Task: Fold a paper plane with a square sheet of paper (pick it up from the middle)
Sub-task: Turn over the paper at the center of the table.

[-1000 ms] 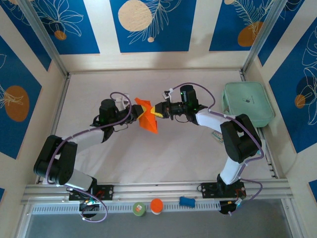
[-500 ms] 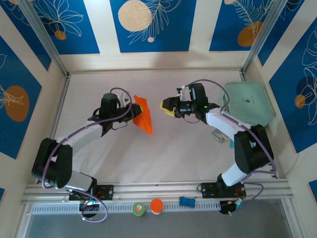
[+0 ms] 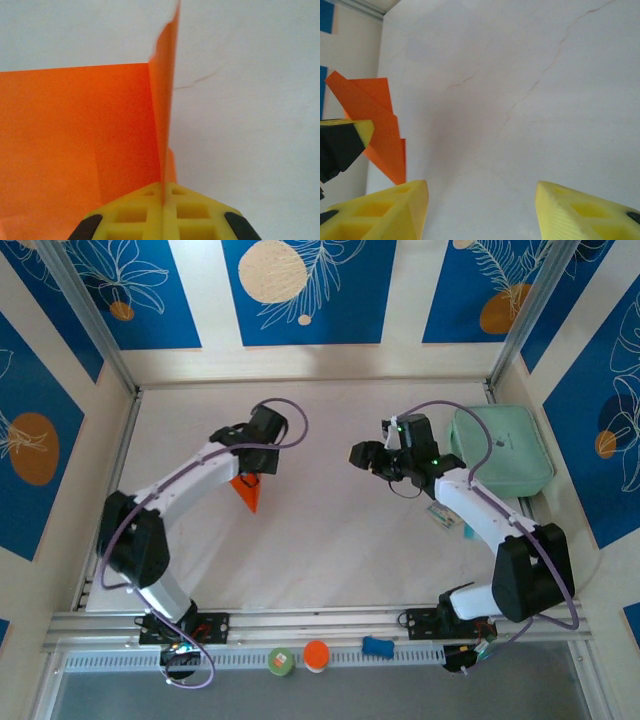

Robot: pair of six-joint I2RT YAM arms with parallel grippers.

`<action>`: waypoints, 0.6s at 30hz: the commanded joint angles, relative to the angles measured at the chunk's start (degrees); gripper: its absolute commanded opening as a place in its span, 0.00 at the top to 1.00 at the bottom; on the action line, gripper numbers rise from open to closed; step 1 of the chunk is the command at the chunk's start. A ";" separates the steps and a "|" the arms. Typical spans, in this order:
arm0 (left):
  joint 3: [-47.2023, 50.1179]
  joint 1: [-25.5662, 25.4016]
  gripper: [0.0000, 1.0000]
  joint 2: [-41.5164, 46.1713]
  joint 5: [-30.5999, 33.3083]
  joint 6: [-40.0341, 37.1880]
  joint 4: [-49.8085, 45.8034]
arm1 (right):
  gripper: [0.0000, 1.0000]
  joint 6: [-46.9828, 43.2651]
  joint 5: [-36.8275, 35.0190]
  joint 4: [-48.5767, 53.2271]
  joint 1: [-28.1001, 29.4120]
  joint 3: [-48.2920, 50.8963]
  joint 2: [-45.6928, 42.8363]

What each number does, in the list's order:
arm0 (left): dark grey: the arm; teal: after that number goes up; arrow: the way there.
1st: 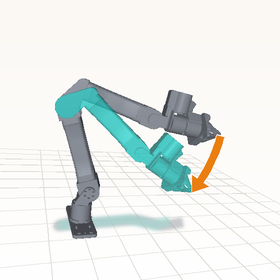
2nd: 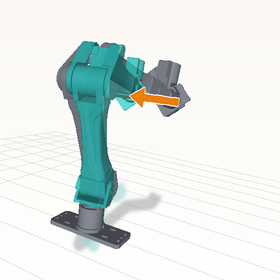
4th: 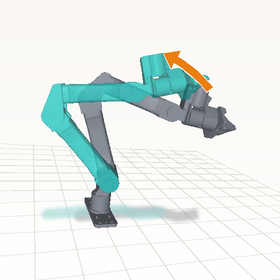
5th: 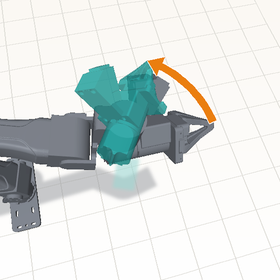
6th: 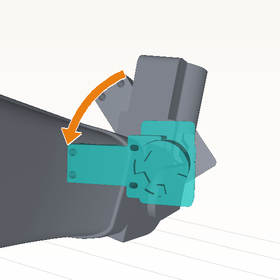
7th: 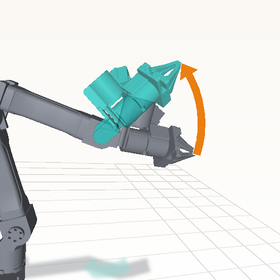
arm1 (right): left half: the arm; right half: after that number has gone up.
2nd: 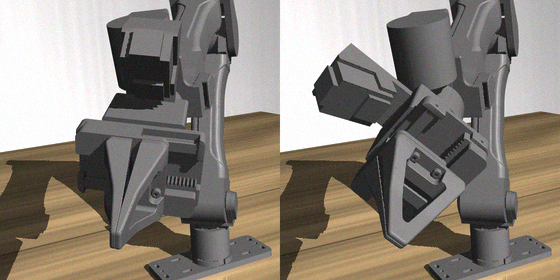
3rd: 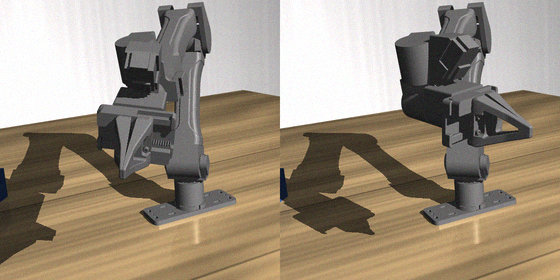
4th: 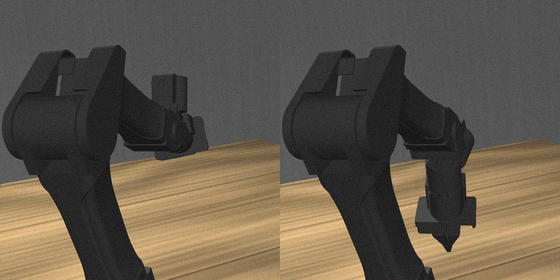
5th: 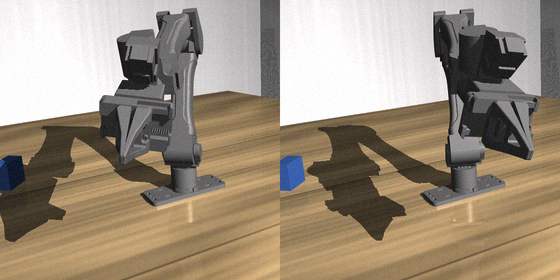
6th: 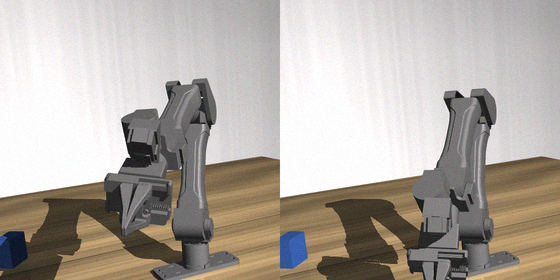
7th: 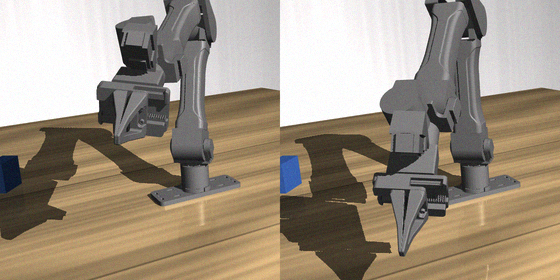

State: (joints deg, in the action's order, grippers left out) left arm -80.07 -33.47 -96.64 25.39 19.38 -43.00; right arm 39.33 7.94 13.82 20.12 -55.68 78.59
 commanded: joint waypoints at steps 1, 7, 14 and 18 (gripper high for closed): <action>-4.74 -1.88 0.96 -5.16 18.44 -3.90 -9.38 | 0.43 -1.78 -5.24 3.08 -0.34 0.87 -2.59; -9.51 -3.95 0.95 -15.01 24.20 -4.21 -10.21 | 0.43 -1.76 -9.98 4.78 -1.11 2.21 -6.18; -14.70 -5.85 0.93 -25.26 26.82 -2.84 -11.74 | 0.43 -1.15 -11.09 5.82 -3.11 3.76 -8.61; -15.93 -6.47 0.92 -29.11 27.07 -1.80 -11.58 | 0.43 -0.81 -10.64 5.87 -3.68 4.18 -8.63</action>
State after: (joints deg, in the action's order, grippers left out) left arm -94.02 -39.24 -123.81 49.93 16.27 -52.14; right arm 38.52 -2.00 18.81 16.82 -52.53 70.94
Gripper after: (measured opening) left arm 0.076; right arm 0.573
